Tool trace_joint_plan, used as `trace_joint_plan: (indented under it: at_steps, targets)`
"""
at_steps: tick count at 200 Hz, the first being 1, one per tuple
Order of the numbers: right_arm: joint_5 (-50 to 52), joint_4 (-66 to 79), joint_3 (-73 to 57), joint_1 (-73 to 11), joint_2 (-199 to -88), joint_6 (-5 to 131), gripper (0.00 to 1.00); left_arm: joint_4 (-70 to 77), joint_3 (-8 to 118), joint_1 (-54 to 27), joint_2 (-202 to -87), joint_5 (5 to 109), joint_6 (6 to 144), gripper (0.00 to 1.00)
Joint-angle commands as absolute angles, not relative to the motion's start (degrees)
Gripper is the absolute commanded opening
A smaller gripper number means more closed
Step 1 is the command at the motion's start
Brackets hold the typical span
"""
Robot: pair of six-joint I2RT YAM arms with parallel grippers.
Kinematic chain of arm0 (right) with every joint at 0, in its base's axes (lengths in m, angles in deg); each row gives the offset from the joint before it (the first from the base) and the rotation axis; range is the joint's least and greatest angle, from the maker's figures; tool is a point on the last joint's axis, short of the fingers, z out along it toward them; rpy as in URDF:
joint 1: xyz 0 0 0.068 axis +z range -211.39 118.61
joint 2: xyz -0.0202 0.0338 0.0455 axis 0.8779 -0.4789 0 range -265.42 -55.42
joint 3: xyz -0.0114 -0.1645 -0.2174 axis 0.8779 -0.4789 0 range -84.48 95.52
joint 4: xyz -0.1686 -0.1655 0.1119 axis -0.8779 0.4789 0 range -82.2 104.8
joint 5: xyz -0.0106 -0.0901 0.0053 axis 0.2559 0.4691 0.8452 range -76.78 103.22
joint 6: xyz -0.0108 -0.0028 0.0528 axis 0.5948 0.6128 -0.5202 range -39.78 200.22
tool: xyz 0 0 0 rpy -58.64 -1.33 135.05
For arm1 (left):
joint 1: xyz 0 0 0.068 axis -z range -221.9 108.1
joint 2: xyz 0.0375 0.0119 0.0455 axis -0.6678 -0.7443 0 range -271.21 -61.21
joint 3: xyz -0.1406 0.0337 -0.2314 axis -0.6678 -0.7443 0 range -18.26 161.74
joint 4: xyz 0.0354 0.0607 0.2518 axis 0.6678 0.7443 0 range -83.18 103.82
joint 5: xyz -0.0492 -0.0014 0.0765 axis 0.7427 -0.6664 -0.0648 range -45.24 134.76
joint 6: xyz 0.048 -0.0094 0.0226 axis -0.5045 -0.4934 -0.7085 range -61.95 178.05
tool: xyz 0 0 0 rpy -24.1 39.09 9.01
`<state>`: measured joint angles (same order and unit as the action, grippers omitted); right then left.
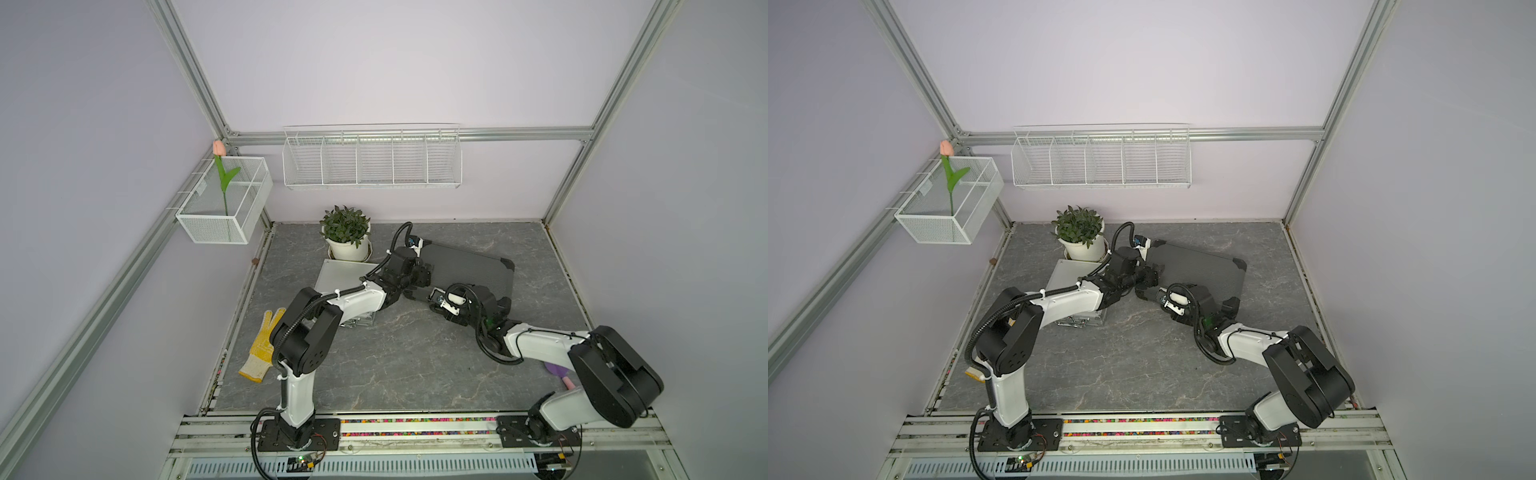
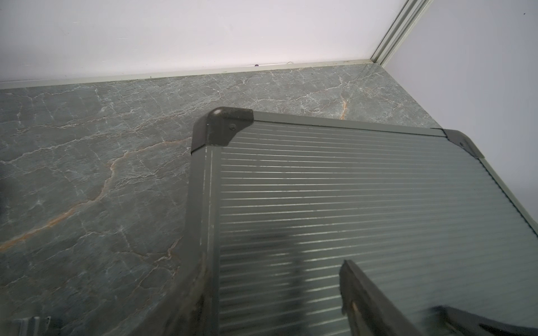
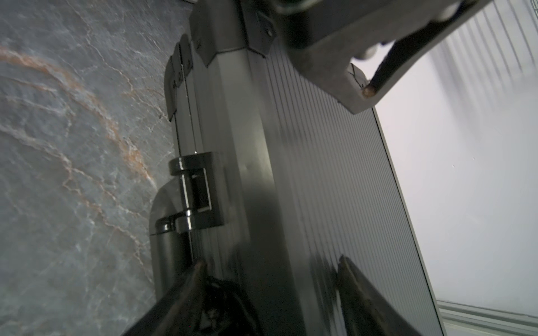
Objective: Close the poker set cases
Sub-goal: Fasten the fastener on the poker set case.
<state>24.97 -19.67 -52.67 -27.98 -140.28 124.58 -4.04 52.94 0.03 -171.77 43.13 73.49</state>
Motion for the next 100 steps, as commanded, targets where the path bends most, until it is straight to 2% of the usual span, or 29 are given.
trace_joint_plan:
  at_steps: [1,100]
  targets:
    - [27.08,-12.25,-52.33,-30.49,-140.18,125.81,0.66,5.23,50.03,-0.46,-173.40,43.07,75.32,0.73]
    - [20.14,-1.34,-48.34,-33.90,-141.06,128.68,0.52,5.50,49.85,-0.50,-173.03,42.83,75.17,0.72]
